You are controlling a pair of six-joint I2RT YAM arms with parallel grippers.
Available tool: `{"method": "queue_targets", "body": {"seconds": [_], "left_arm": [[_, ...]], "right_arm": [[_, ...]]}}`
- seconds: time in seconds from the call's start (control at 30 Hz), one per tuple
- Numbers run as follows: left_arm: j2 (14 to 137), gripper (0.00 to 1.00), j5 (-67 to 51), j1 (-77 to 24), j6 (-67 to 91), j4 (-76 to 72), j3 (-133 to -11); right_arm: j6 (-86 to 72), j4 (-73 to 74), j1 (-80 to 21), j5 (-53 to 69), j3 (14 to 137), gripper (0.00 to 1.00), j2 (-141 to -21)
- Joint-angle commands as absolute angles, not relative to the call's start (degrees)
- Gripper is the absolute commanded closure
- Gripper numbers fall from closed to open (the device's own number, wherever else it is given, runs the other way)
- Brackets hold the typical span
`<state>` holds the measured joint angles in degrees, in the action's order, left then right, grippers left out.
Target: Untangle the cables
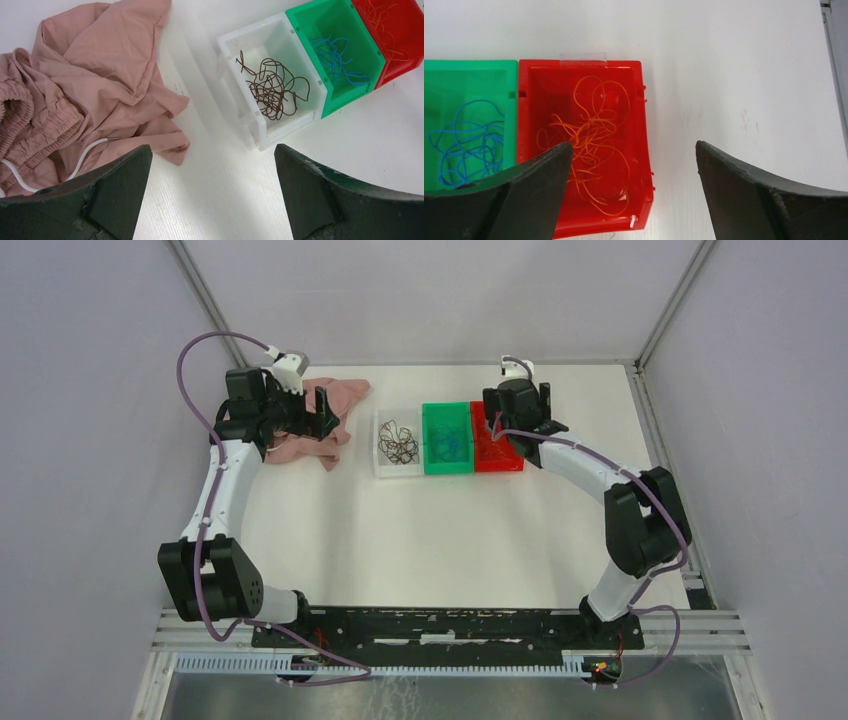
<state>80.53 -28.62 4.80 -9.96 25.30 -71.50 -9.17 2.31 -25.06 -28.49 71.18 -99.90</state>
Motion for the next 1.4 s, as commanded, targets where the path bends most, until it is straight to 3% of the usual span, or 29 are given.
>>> {"method": "queue_targets", "body": {"seconds": [0.0,0.17,0.43,0.73,0.9,1.23,1.37], "left_arm": [[80.3,0.01,-27.6,5.2,-9.1,25.5,-72.8],[79.2,0.01,-25.9,5.2,-9.1,25.1,-72.0],[78.5,0.01,-22.4,5.2,-9.7,19.8,-63.9],[78.5,0.01,-21.9,5.2,-8.5,8.3,-51.2],[78.7,0.01,-23.3,5.2,-5.8,-8.2,-39.3],[79.5,0.01,-21.7,5.1,-2.6,-44.6,-20.2],[79.7,0.01,-19.6,5.1,-0.2,-49.8,-18.6]], "right_arm": [[-11.0,-1.1,-24.9,-31.4,67.6,0.00,-92.2],[-16.3,0.4,-25.0,-30.8,61.3,0.01,-83.3],[-25.7,1.8,-25.2,-34.3,39.4,0.01,-61.7],[-23.4,5.3,-25.1,-53.1,29.0,0.01,-46.1],[-22.0,1.6,-24.6,-64.1,25.7,0.01,-47.5],[-20.7,-14.0,-16.3,-63.8,22.0,0.01,-57.7],[-20.4,-21.1,-12.2,-62.3,20.0,0.01,-61.9]]}}
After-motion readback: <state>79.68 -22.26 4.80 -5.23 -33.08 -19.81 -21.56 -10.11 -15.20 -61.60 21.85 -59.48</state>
